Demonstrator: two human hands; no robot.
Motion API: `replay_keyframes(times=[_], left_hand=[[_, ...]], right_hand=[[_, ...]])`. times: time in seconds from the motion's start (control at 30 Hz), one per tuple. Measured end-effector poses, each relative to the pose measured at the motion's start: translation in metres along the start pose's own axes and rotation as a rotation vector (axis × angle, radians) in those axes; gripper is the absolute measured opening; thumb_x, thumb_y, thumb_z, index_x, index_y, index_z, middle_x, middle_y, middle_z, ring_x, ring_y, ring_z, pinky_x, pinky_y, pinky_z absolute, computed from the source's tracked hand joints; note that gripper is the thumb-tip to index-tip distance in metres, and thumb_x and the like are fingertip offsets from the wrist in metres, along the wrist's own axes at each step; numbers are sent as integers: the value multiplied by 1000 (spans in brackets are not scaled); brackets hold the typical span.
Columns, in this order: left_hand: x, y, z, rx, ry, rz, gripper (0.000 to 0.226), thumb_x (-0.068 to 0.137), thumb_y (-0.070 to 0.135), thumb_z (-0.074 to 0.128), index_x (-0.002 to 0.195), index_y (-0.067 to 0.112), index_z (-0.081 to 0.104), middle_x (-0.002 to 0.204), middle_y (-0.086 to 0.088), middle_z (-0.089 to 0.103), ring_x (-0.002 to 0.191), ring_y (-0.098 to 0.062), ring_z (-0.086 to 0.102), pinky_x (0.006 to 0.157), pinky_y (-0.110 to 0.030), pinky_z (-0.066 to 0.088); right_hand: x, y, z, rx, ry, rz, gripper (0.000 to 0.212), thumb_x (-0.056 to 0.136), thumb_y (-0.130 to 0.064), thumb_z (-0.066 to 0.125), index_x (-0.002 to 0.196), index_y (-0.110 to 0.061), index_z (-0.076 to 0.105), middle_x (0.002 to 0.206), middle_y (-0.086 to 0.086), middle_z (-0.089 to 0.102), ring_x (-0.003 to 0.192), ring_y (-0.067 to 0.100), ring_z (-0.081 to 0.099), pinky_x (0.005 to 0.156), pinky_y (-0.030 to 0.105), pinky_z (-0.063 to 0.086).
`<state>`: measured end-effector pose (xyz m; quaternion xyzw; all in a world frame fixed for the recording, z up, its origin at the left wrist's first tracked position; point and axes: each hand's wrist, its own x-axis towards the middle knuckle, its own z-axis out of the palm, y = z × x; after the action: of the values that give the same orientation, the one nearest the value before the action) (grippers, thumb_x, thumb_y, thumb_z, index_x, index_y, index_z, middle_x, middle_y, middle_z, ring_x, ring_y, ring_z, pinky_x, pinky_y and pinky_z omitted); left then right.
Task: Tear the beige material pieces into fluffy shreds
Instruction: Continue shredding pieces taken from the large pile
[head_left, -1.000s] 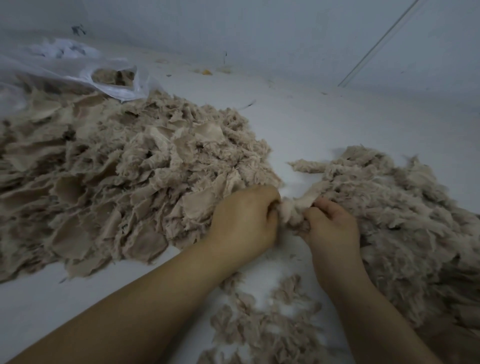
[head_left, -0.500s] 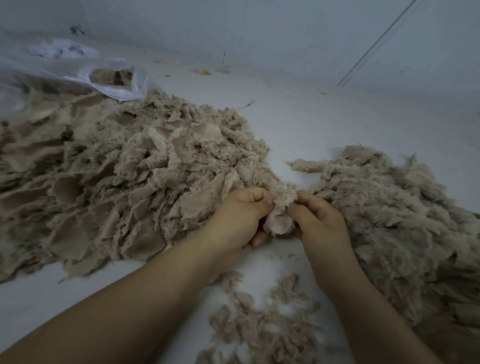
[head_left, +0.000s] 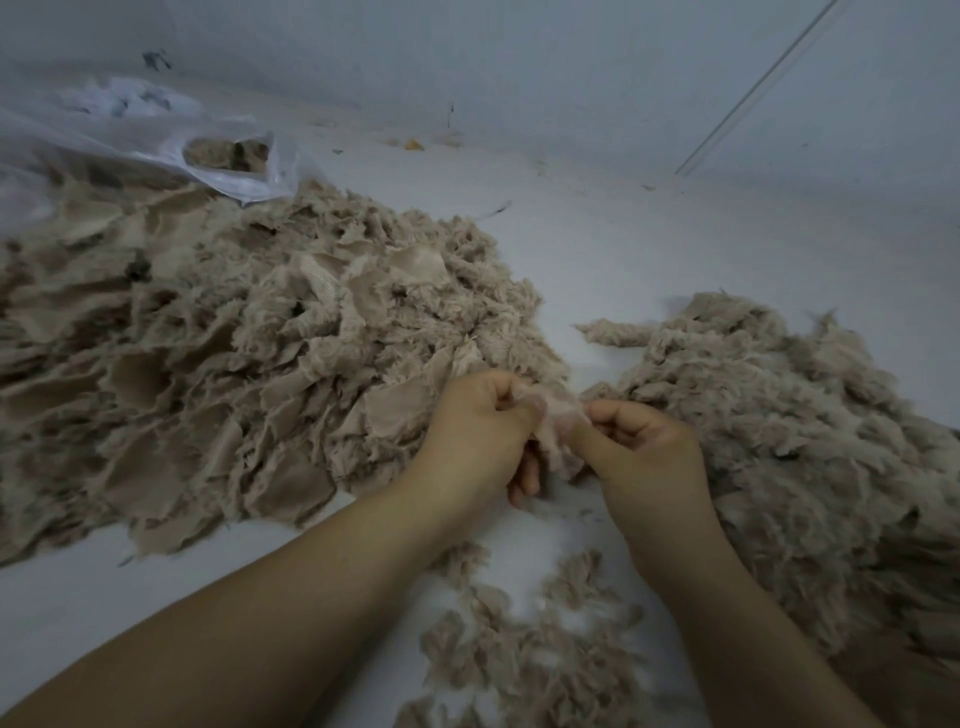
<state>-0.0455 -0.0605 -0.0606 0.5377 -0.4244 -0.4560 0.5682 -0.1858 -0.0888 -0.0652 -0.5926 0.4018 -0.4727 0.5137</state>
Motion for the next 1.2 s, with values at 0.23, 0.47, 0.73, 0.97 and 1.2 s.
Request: replay_keyframes(times=[0.23,0.47,0.73,0.97,1.2], left_hand=[[0,2,0,-127,-9,-6,27,100,11,51,75,2,56,52,-12,56,32,-20,45,34,-22,35],[0,12,-1,-12,-59,-4,28,85,32,71,74,6,67,53,-4,57,36,-12,45,38,-16,34],[3,20,-9,-97,176,133,26,95,4,57,69,7,58,42,3,45,35,-8,37,38,-15,31],[-2,36,-26,504,-670,-117,40,77,54,73,62,16,73,47,-3,56,36,-12,38,40,-22,27],[2,17,-5,139,-38,23,20,93,12,65,83,-4,59,51,-7,59,32,-14,43,33,-18,32]], right_hand=[[0,1,0,-5,-34,33,18,92,-17,70,76,-16,77,71,14,71,61,17,61,56,28,52],[1,4,-2,-50,-173,-34,19,90,-9,71,72,-10,75,57,6,65,51,11,55,48,22,44],[4,7,-5,-14,-99,57,22,91,-12,70,70,-13,78,61,11,67,56,18,59,51,26,49],[4,7,-6,116,-7,125,42,87,-25,76,70,10,60,64,34,53,61,28,49,59,38,45],[3,3,-5,115,-70,70,32,86,-24,73,79,7,73,80,38,65,64,39,62,61,42,54]])
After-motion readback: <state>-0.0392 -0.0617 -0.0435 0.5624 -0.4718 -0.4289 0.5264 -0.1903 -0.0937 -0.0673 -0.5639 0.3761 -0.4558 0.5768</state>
